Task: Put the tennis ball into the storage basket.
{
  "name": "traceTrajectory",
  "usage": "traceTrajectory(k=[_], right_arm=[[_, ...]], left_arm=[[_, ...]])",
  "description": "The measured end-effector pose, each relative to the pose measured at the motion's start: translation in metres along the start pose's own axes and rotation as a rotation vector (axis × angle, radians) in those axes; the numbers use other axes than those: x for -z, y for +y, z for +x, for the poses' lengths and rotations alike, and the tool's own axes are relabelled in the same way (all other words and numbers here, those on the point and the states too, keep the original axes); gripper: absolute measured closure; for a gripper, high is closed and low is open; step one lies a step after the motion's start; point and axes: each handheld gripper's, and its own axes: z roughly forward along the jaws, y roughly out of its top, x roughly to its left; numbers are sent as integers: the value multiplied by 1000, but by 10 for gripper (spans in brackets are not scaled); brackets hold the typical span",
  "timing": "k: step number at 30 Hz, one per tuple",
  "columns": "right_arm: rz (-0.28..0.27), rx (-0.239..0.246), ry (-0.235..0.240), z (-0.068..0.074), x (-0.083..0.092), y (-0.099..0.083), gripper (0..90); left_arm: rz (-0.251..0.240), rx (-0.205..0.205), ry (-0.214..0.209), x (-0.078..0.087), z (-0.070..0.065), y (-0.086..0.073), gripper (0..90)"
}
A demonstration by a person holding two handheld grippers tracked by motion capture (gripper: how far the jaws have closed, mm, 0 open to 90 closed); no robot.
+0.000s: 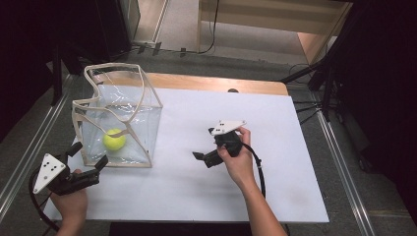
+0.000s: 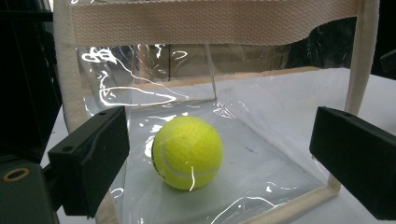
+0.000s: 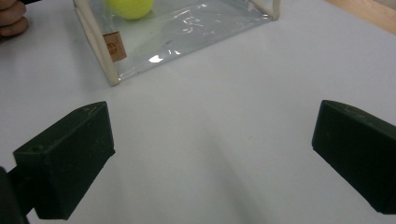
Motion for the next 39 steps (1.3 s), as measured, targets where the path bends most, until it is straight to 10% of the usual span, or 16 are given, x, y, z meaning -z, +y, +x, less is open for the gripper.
traceTrajectory(k=[39], right_arm=[[-74, -162, -148, -22, 65, -77, 0]], left_arm=[[13, -19, 1, -1, -2, 0, 53]])
